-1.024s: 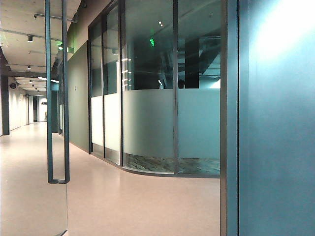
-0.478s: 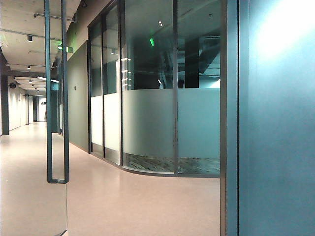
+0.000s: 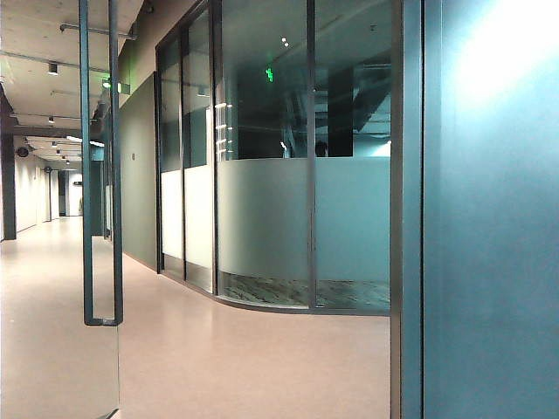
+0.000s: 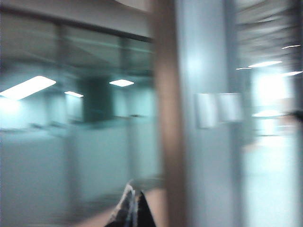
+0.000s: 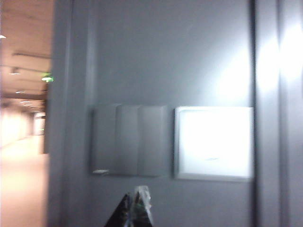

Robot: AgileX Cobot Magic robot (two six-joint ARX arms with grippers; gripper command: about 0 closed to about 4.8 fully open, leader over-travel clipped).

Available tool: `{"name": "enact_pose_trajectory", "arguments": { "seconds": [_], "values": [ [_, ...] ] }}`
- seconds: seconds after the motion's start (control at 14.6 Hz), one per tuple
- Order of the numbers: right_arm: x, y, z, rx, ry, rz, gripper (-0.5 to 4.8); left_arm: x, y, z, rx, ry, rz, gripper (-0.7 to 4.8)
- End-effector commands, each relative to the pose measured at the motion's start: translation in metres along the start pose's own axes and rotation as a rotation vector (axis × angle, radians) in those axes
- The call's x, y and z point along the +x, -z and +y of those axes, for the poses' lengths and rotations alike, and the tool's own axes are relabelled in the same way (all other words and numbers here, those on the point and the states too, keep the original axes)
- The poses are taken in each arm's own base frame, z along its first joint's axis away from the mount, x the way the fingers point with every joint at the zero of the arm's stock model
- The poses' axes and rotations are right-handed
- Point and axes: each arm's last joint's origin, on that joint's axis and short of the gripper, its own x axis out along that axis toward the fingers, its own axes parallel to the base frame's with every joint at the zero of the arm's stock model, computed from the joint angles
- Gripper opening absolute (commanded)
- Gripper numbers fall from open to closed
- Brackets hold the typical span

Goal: Raise the arm to find the leftmost switch on the wall and turn on the lights.

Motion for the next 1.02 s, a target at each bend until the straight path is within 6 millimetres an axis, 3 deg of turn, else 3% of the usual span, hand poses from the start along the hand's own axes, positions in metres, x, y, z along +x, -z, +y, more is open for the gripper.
{"name": "enact_pose_trajectory", "arguments": {
  "seconds": [0.07,0.34,0.68,1.02],
  "values": [
    [0.002,0.000,0.002,0.023,-0.049,-0.017,0.00,0.006,-0.003,-0.013,-0.034,0.169,0.013,-0.06],
    [0.025,0.013,0.005,0.111,-0.185,-0.046,-0.01,0.006,-0.003,-0.014,-0.053,0.173,0.014,-0.05],
    [0.081,0.012,0.015,0.164,-0.256,-0.043,-0.01,0.006,-0.004,-0.014,-0.049,0.171,0.009,-0.05],
    [0.115,0.037,0.029,0.144,-0.250,0.004,-0.01,0.005,-0.005,-0.016,-0.045,0.187,0.010,-0.05]
  ]
}}
